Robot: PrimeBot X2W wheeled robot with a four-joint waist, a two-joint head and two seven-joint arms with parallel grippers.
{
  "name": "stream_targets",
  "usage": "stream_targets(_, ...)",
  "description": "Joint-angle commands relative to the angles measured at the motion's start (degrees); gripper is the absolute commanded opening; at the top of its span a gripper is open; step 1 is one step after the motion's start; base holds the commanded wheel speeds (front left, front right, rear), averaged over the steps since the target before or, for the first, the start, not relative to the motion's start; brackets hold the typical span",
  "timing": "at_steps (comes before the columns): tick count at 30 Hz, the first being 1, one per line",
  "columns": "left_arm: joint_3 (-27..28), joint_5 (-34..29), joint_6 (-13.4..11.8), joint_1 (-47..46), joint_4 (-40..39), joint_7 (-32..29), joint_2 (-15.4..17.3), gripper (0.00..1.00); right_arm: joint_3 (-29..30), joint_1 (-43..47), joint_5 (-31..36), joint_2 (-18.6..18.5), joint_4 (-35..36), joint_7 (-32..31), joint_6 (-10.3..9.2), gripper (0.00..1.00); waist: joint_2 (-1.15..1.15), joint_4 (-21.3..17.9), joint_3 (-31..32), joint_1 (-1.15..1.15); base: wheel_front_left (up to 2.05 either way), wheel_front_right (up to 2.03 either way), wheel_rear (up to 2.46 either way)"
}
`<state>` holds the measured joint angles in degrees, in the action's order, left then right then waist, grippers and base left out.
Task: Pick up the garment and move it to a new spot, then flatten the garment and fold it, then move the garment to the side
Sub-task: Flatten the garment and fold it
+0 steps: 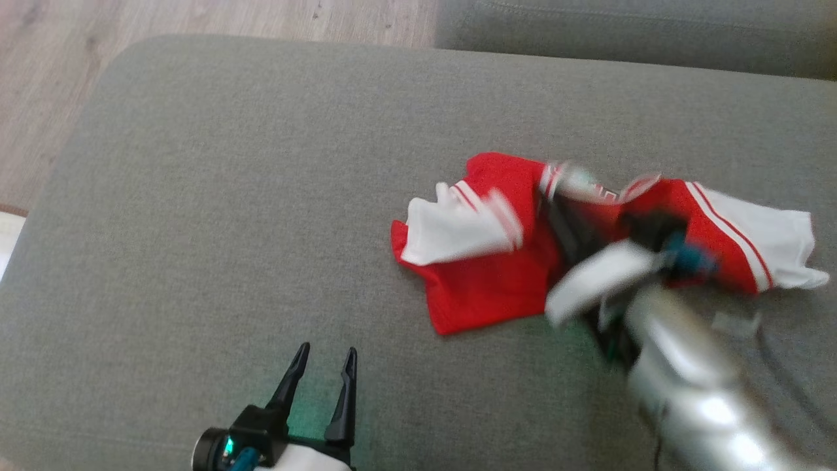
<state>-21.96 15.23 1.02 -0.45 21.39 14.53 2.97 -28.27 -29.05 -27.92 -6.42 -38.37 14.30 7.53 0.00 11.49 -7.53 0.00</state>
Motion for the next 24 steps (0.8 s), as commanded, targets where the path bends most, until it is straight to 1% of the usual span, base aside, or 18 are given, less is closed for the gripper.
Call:
stream_targets(1,1.4,0.2,-0.1,-2.3,-1.8,0.5,-0.1,1.0,0.2,-6.5,-0.2,-0.7,2.0,0.7,-0.04,0.0,0.0,0.5,-0.6,0.0,0.0,0.0,0.0)
stream_targets(4,0.5,0.2,0.2,-3.1,-1.8,0.5,-0.1,1.0,2.3,-14.8,0.8,-2.6,-0.6,0.6,-0.04,0.0,0.0,1.8,-1.8,0.0,0.0,0.0,0.0)
stream_targets(5,0.5,0.2,0.2,-3.1,-1.8,0.5,-0.1,1.0,2.3,-14.8,0.8,-2.6,-0.6,0.6,-0.04,0.0,0.0,1.8,-1.8,0.0,0.0,0.0,0.0)
stream_targets(10,-2.3,1.3,0.0,-5.1,-2.2,0.5,-0.1,1.0,7.8,-25.9,4.4,-6.7,-10.3,0.2,-0.04,0.0,0.0,5.5,-4.3,0.0,0.0,0.0,0.0)
stream_targets(15,-4.5,2.8,-1.2,-6.4,-2.9,0.5,-0.1,1.0,15.0,-33.2,11.1,-11.4,-19.6,0.5,-0.04,0.0,0.0,8.7,-7.1,0.0,0.0,0.0,0.0)
stream_targets(18,-5.1,3.1,-1.7,-7.1,-3.2,0.5,-0.1,1.0,21.1,-36.1,16.3,-14.1,-24.0,0.6,-0.04,0.0,0.0,9.7,-8.5,0.0,0.0,0.0,0.0)
stream_targets(19,-5.2,3.2,-1.8,-7.3,-3.3,0.5,-0.1,1.0,23.3,-36.7,18.2,-14.9,-24.9,0.6,-0.04,0.09,0.0,9.9,-8.9,0.0,0.0,0.0,0.0)
stream_targets(20,-5.3,3.2,-1.9,-7.5,-3.4,0.5,-0.1,1.0,25.7,-37.1,20.1,-15.6,-25.0,0.7,-0.04,0.12,0.0,10.0,-9.3,0.0,0.0,0.0,0.0)
stream_targets(23,-5.3,3.3,-2.3,-8.0,-3.4,0.5,-0.1,1.0,33.2,-36.1,26.0,-16.6,-25.0,0.7,-0.04,0.31,0.0,9.6,-10.0,0.0,0.0,0.0,0.0)
stream_targets(24,-5.5,3.3,-2.3,-8.3,-3.2,0.5,-0.1,1.0,35.7,-35.5,28.0,-16.5,-24.6,0.7,-0.04,0.36,0.0,9.4,-10.2,0.0,0.0,0.0,0.0)
